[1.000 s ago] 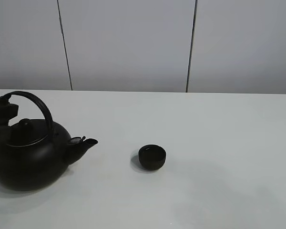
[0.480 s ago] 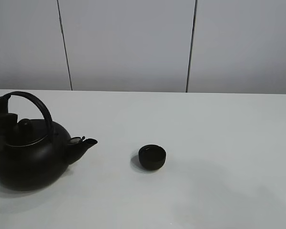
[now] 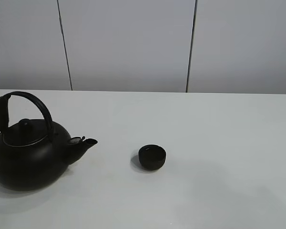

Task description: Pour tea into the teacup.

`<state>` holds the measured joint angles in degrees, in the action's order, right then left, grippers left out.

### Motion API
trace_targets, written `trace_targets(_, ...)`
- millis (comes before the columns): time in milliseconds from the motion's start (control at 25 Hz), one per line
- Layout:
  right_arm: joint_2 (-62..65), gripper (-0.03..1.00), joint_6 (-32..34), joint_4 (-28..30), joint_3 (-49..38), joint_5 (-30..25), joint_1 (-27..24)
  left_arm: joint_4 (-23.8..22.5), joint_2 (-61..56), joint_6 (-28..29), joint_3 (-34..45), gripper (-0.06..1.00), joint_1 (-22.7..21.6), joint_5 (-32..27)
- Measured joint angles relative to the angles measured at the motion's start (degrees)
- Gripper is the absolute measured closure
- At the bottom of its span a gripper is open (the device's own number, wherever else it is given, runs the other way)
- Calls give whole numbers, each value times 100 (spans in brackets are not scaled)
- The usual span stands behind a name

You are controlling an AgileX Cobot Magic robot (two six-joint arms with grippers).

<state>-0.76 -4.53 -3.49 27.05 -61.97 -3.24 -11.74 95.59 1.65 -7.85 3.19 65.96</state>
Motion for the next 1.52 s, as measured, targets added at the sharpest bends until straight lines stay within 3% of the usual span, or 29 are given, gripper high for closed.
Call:
trace_targets(360, 0, 47, 0, 0, 0, 0, 0, 660, -29, 44, -238, 63, 0, 0)
trace_targets(920, 0, 47, 0, 0, 0, 0, 0, 850, -29, 44, -315, 63, 0, -5)
trace_targets(1160, 0, 47, 0, 0, 0, 1, 0, 956, -45, 44, -804, 63, 0, -42)
trace_targets(1280, 0, 47, 0, 0, 0, 1, 0, 956, -244, 17, -1306, 63, 0, -914)
trace_targets(1520, 0, 47, 0, 0, 0, 1, 0, 956, -1292, 440, -2661, 63, 68, -4202)
